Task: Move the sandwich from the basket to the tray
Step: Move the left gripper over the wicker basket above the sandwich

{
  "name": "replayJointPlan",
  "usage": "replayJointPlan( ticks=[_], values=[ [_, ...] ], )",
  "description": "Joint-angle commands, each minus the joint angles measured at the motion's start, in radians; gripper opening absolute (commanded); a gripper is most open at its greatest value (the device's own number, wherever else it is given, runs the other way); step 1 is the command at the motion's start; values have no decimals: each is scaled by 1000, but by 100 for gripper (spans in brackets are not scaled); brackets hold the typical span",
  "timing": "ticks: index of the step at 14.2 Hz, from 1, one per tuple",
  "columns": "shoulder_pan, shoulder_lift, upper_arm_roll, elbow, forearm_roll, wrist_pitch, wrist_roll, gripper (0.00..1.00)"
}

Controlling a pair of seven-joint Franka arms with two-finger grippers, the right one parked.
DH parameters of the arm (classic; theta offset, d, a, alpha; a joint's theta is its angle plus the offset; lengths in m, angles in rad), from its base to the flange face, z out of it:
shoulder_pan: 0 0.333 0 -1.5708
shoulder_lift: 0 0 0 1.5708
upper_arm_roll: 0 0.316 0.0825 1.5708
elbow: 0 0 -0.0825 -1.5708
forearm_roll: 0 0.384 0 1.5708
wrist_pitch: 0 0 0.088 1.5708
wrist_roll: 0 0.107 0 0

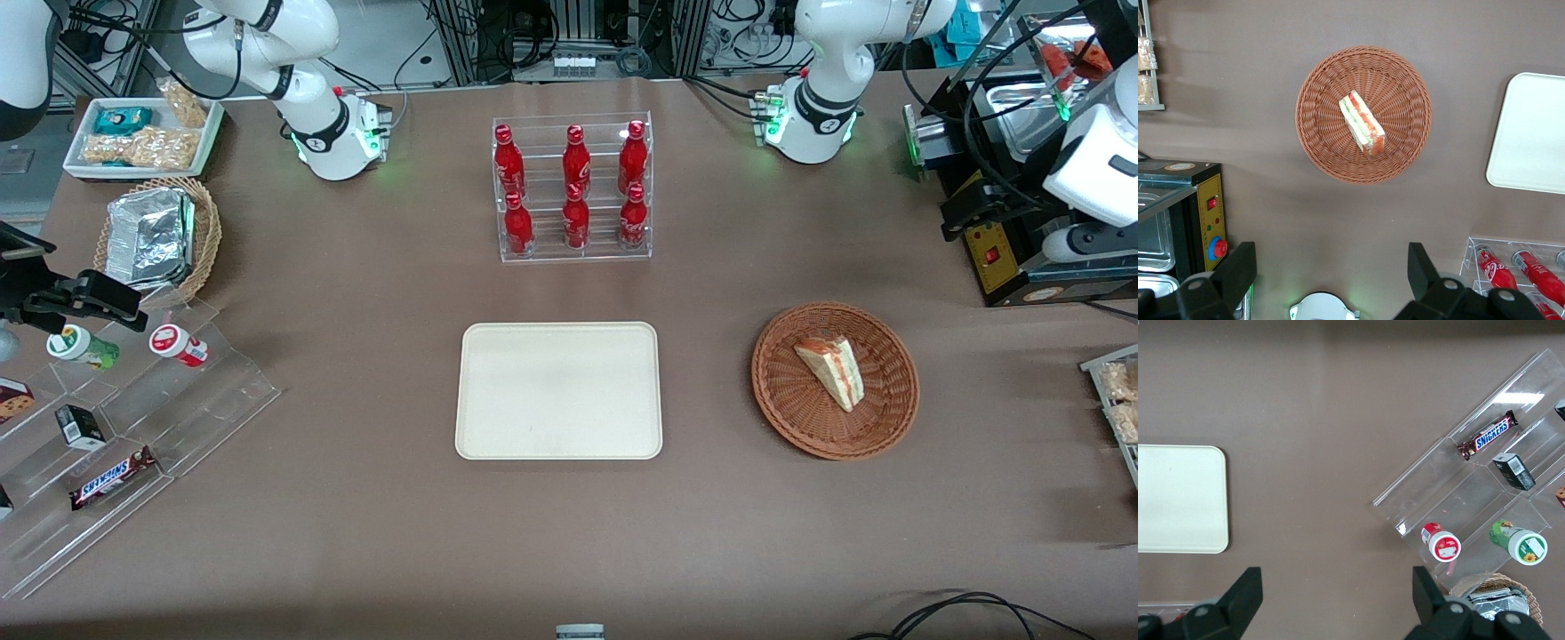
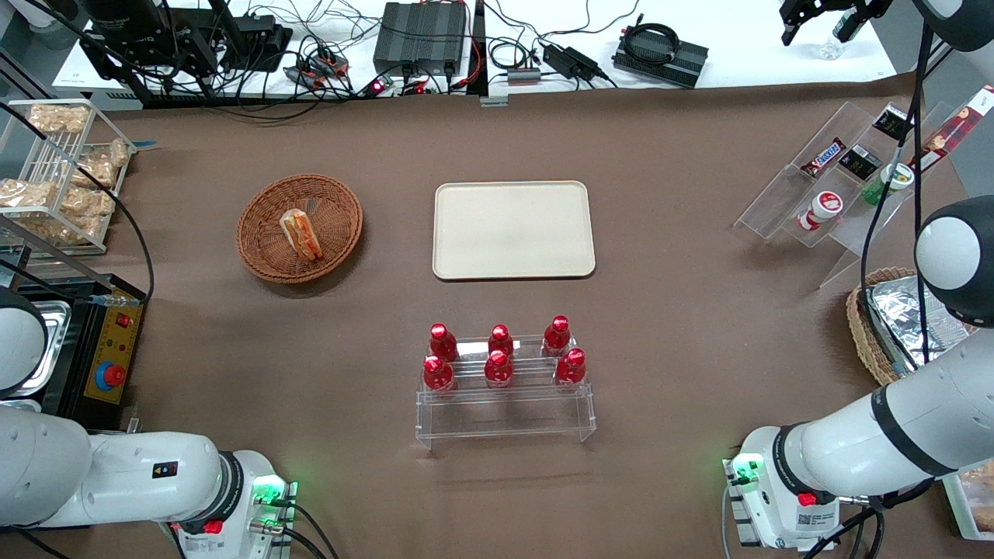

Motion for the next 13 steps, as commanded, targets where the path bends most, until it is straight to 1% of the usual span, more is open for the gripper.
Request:
replayJointPlan(
  ticks=[1,4,6,9,11,13],
  values=[
    [2,-18,3,0,-13,-5,8,100],
    [2,2,3,-6,-2,-8,5,100],
    [3,49,4,-10,9,-10,-6,100],
    [60,149,4,-39,-10,-5,-129,100],
    [60,208,4,-69,-10,34,-199,100],
    [60,233,4,-151,-11,137,-233,100]
  ],
)
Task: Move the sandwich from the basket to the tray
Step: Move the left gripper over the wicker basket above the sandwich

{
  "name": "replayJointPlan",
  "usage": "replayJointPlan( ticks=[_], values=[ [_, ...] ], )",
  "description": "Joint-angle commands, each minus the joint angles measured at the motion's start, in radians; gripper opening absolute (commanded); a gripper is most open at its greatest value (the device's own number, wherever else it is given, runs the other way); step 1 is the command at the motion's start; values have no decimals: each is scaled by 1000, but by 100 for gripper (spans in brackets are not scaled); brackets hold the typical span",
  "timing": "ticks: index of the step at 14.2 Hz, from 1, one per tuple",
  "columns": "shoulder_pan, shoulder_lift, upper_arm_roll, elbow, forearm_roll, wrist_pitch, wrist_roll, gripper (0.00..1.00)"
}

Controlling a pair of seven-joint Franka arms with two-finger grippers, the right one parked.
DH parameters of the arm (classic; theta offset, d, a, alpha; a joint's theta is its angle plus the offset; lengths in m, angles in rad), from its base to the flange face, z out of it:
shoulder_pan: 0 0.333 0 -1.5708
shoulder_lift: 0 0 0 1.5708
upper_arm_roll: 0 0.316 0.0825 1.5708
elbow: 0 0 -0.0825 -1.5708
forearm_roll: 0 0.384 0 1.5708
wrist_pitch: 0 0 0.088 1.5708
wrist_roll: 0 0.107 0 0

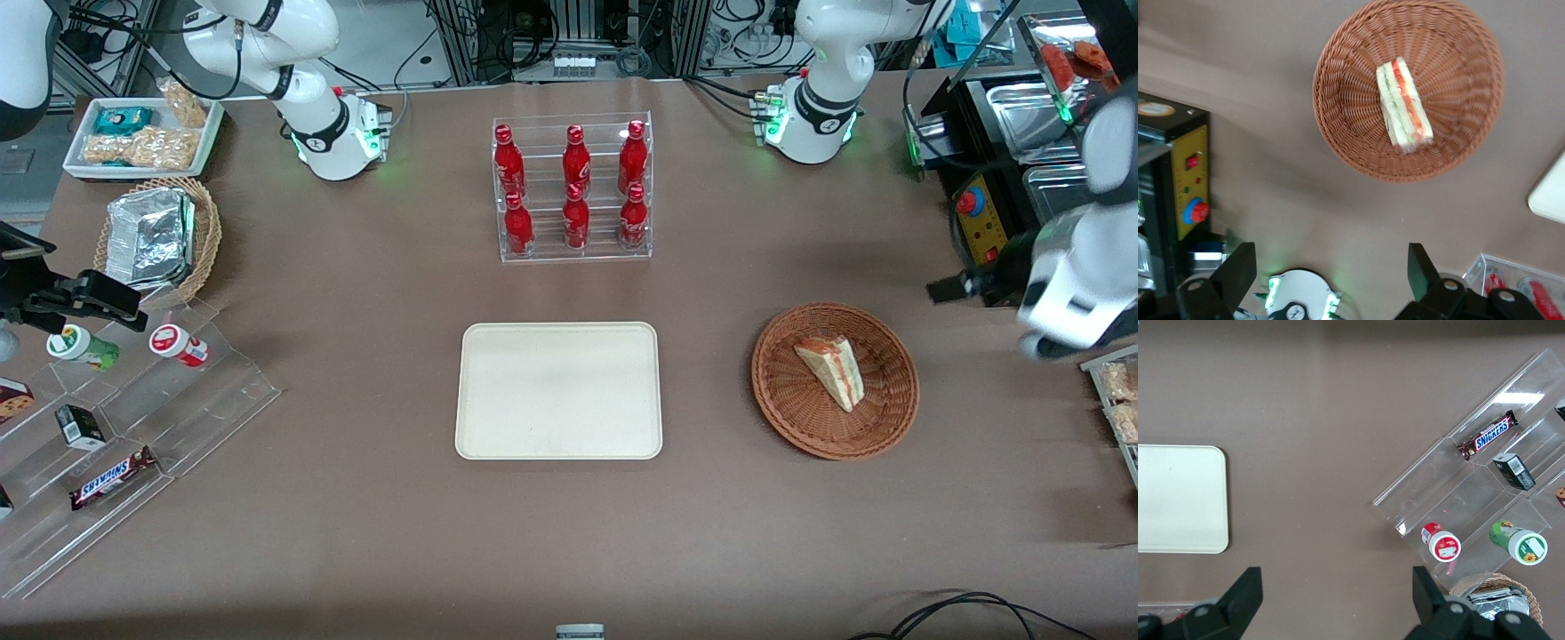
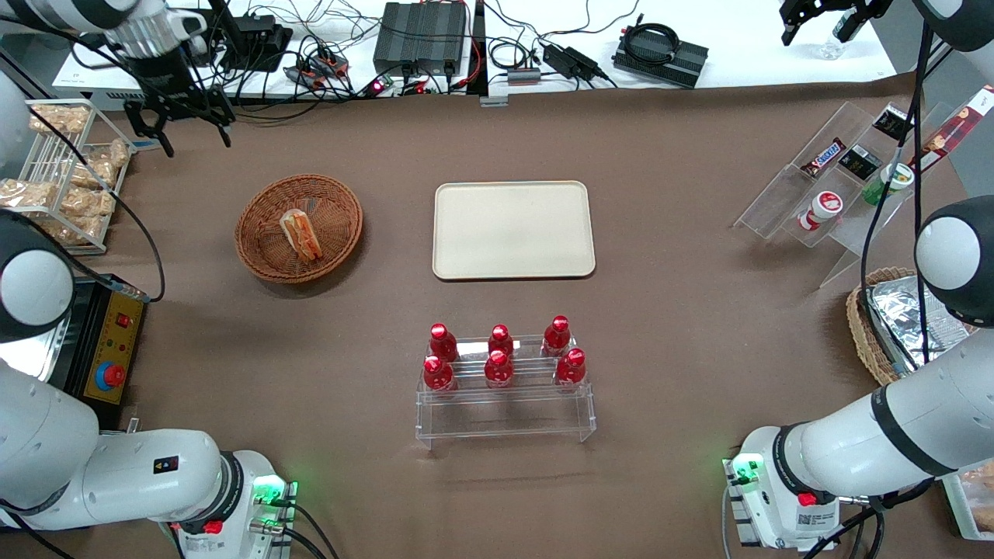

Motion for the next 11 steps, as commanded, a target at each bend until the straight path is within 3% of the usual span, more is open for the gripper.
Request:
replayJointPlan(
  ticks=[1,4,11],
  values=[
    [-1,4,-6,-130,-12,160,-73,100],
    [-3,7,-6,-259,-11,356,-190,100],
    [-7,11,-7,-530,-12,763,-199,100]
  ],
)
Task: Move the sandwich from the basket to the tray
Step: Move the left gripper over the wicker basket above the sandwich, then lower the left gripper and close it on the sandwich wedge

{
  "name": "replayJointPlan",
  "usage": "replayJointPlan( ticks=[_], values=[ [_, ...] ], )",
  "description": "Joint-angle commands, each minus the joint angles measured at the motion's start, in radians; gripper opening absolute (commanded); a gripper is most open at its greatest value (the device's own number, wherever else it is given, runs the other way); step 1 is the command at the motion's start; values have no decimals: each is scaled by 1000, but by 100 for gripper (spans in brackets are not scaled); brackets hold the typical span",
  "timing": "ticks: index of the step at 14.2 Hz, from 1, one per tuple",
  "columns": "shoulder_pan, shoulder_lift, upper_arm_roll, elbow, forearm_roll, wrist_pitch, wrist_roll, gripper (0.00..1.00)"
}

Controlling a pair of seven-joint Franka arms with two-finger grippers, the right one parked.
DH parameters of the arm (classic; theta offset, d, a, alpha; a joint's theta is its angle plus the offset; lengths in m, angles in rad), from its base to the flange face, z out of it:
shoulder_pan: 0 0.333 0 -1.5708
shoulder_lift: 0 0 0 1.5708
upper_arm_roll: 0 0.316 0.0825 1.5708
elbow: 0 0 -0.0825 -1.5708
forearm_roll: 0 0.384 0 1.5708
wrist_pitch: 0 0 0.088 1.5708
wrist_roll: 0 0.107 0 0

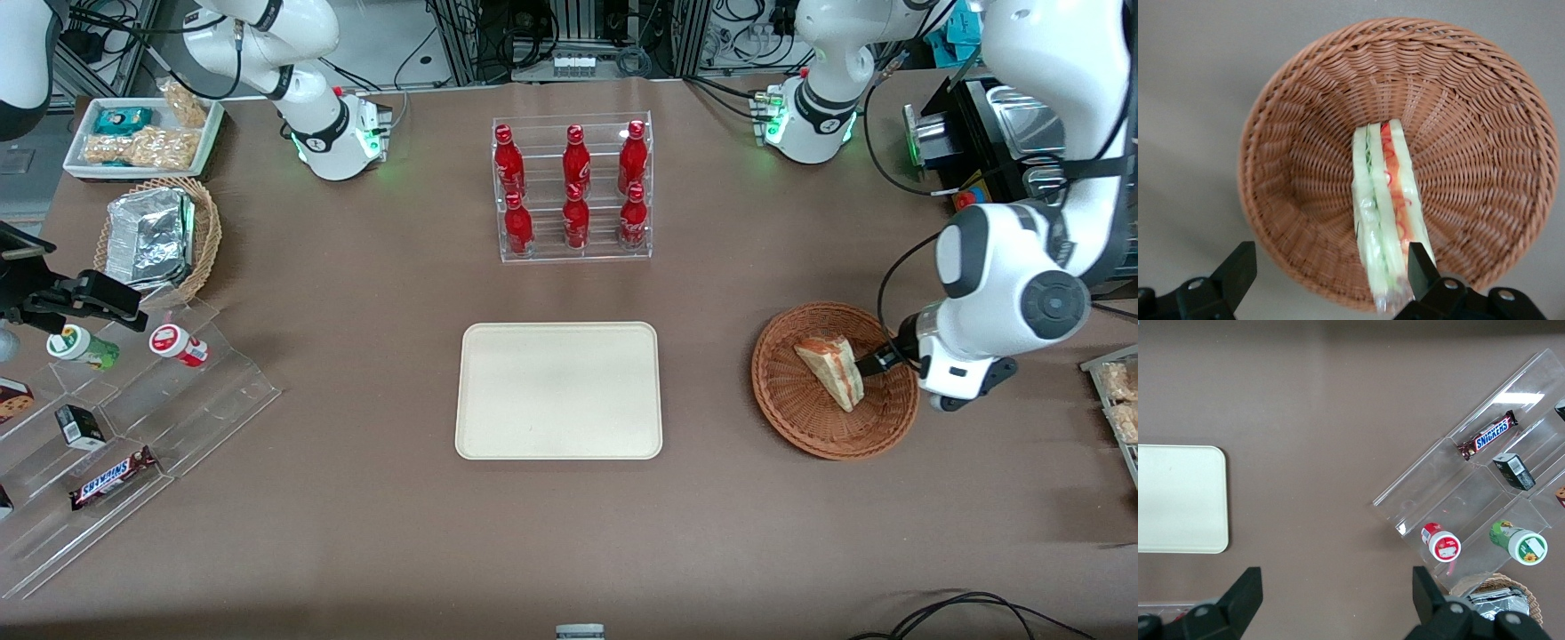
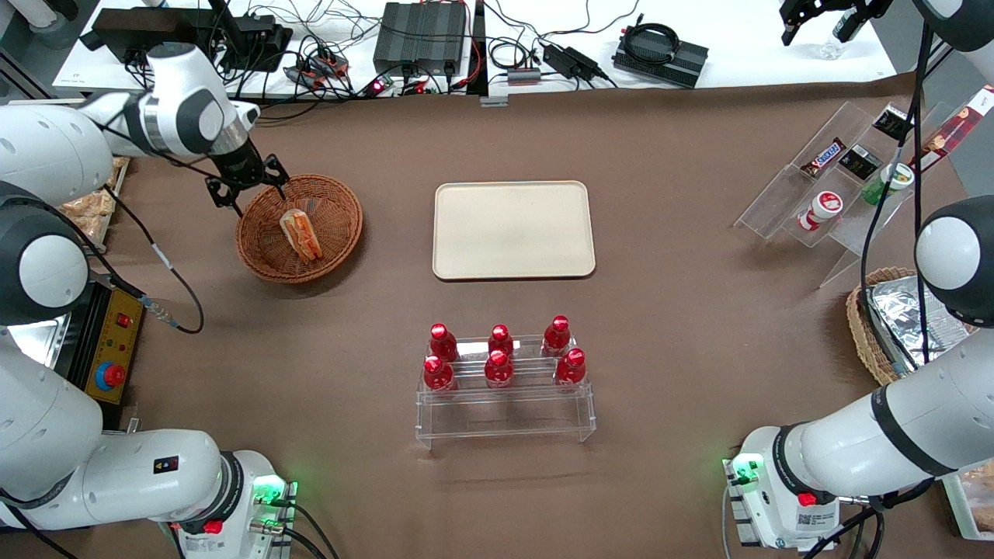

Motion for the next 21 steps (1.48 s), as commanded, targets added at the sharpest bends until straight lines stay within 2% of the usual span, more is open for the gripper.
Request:
replayJointPlan(
  ticks=[1,8,14,15,16,17,18,21],
  values=[
    [-6,-24,-2,-64,-8,80,-21,100],
    [-34,19,-5,-70,-11,159,-88,100],
    [-51,33,-5,-188,-11,325,-96,100],
    [-52,35,-5,-186,-11,325,-107,88],
    [-52,39,-5,-183,-11,325,-140,55],
    [-52,39,-5,-179,-8,324,-162,31],
    [-52,39,-5,-173,-6,319,-164,14],
    [-52,33,-5,-136,-3,284,-167,7]
  ],
)
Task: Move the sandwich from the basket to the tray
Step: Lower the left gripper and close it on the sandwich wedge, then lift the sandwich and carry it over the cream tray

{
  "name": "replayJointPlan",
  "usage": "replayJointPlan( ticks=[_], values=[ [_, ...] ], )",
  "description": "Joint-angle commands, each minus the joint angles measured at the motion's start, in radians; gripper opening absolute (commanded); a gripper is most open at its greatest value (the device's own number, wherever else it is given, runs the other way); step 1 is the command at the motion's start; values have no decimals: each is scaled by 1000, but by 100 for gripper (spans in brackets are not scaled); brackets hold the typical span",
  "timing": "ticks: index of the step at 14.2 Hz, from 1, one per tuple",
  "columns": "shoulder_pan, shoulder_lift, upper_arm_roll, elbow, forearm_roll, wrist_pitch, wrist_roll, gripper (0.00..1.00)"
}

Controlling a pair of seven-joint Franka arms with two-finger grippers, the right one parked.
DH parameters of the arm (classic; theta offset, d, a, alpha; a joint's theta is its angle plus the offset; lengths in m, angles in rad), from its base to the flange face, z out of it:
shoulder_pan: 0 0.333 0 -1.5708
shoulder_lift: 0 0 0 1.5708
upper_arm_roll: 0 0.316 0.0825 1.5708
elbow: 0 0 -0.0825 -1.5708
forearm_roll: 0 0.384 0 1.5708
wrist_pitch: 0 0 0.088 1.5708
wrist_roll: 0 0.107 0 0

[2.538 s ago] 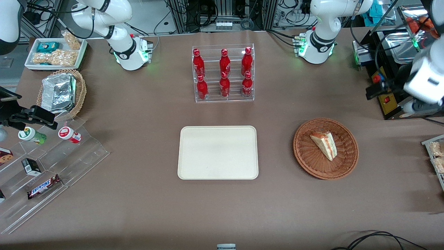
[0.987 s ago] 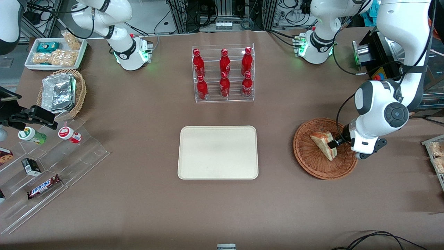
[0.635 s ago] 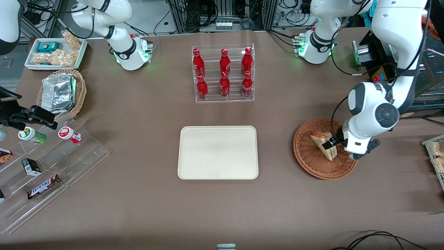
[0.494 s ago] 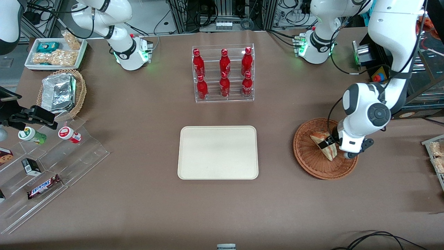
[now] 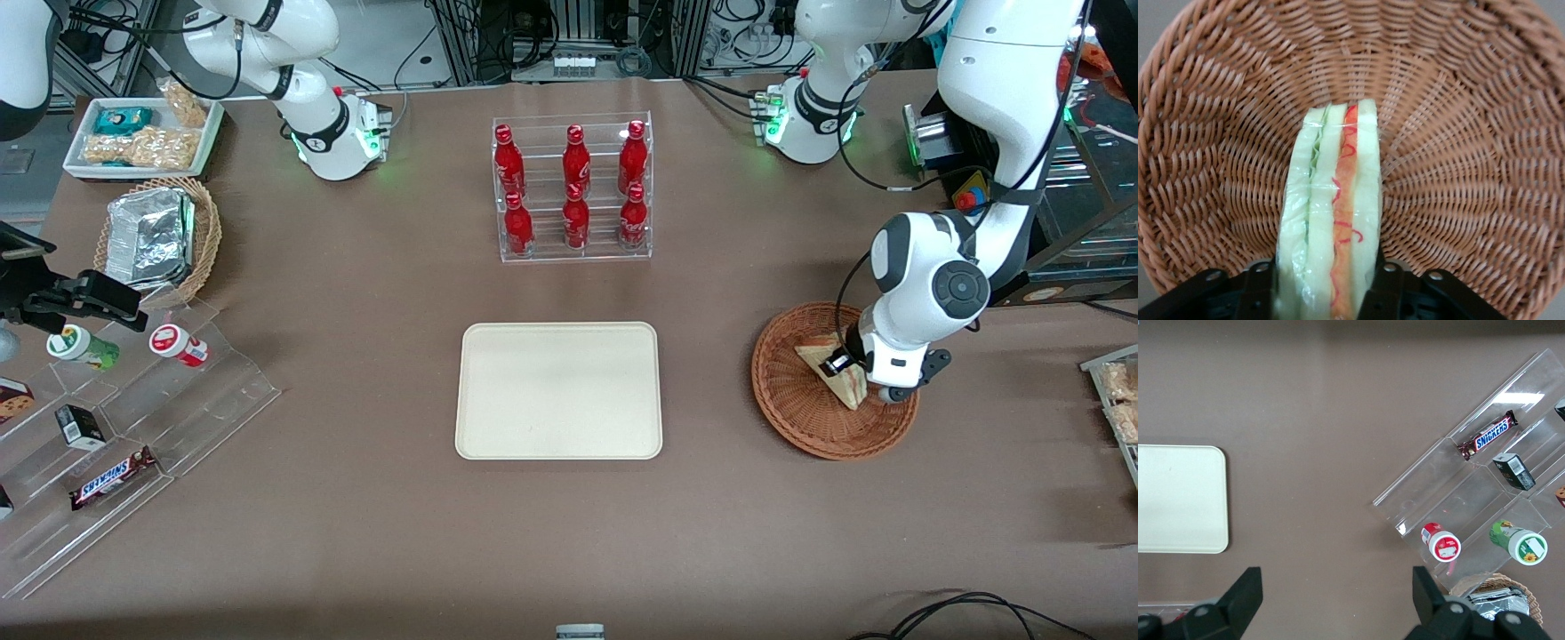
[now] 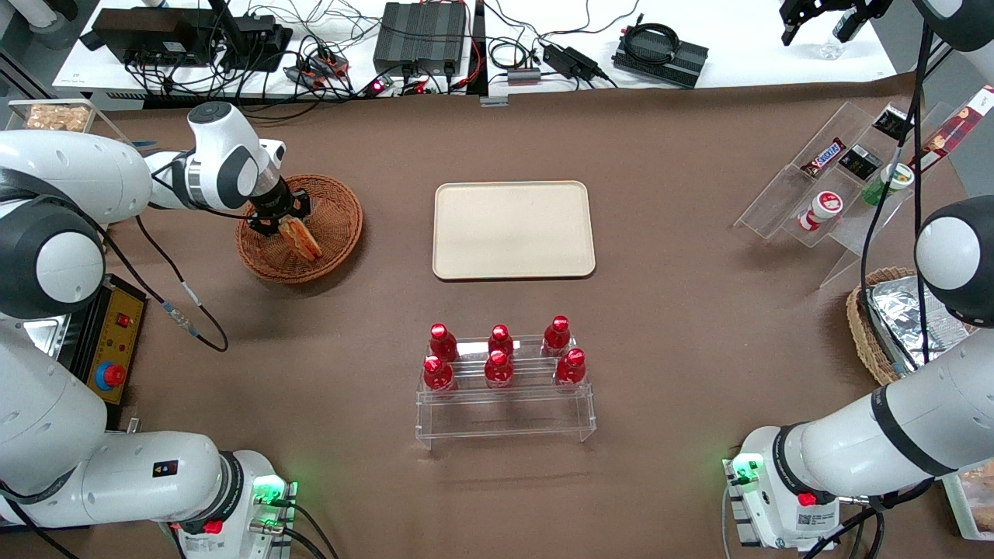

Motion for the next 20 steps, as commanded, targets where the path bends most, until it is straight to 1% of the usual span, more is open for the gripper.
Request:
replayJointPlan(
  ticks=[1,3,5,6,8,9,13,14,15,16,17,18,19,20],
  values=[
    [-6,-14,3,46,6,-48,-22,7],
    [-6,-31,1,80,27,-119,16,8],
    [-18,-36,-43,117,33,-171,85,7],
    [-36,-33,-69,147,33,-214,90,7],
    [-113,-10,-91,216,36,-303,109,7],
    [-160,10,-91,242,33,-305,129,7],
    [-358,179,-93,457,38,-341,120,8],
    [-424,229,-86,514,35,-366,105,9],
    [-472,274,-79,576,38,-375,41,9],
    [-495,306,-80,618,62,-375,-13,10],
    [-536,338,-83,658,108,-375,-45,11],
    [-572,374,-83,693,133,-371,-57,13],
    [-596,415,-83,735,139,-366,-56,18],
    [-616,459,-83,788,139,-366,-55,19]
  ],
)
